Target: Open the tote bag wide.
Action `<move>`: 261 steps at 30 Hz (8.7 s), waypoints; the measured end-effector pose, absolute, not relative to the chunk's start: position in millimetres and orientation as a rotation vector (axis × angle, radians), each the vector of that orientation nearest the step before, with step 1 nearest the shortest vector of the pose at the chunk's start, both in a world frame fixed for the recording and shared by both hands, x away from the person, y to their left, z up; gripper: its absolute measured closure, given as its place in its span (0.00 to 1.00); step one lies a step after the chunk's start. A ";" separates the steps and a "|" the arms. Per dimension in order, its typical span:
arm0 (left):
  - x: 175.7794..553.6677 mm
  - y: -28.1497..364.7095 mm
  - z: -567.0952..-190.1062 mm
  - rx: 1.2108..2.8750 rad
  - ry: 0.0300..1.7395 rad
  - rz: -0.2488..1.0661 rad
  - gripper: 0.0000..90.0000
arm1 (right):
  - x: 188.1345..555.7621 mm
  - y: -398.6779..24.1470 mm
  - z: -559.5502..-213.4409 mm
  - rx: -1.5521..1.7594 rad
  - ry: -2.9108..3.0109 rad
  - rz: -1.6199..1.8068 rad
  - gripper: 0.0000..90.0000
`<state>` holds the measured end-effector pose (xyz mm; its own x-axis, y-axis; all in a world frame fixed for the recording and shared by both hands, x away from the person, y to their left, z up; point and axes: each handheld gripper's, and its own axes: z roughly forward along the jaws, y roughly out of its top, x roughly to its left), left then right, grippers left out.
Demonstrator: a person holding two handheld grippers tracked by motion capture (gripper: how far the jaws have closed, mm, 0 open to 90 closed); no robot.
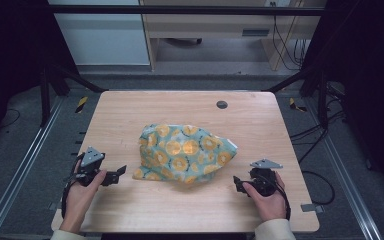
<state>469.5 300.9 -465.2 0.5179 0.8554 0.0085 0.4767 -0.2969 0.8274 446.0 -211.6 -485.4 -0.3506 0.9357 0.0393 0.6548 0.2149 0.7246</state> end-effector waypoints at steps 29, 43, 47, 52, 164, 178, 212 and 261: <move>468.2 288.2 -466.6 2.022 1.008 0.556 0.04 | 494.5 -143.1 -368.2 1.183 2.176 1.095 0.49; 464.5 286.7 -466.1 2.042 0.983 0.548 0.04 | 515.9 -108.2 -373.3 1.145 2.288 1.150 0.99; 464.9 289.7 -465.0 2.028 0.996 0.549 0.04 | 505.0 -107.9 -357.7 1.092 2.230 1.294 1.00; 465.0 290.4 -464.0 2.023 1.001 0.555 0.04 | 476.7 -100.9 -343.5 0.986 2.200 1.416 1.00; 396.8 191.4 -457.1 2.236 0.620 0.309 0.97 | 455.9 -113.8 -419.9 1.081 2.212 1.083 0.40; 395.0 190.4 -464.8 2.283 0.623 0.307 0.99 | 478.6 -109.0 -436.7 1.090 2.305 0.975 0.37; 402.7 179.3 -488.9 2.366 0.641 0.342 0.98 | 545.1 -140.2 -470.3 1.292 2.297 0.885 0.98; 495.9 191.5 -407.3 2.203 0.743 0.605 0.40 | 432.7 -107.1 -435.3 1.022 2.217 1.029 0.23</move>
<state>495.9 191.5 -407.3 0.7233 0.6629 0.1934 0.3233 -0.5726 0.7534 432.7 -107.1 -435.3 -0.6009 0.7912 -0.1139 0.4238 0.4362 0.7938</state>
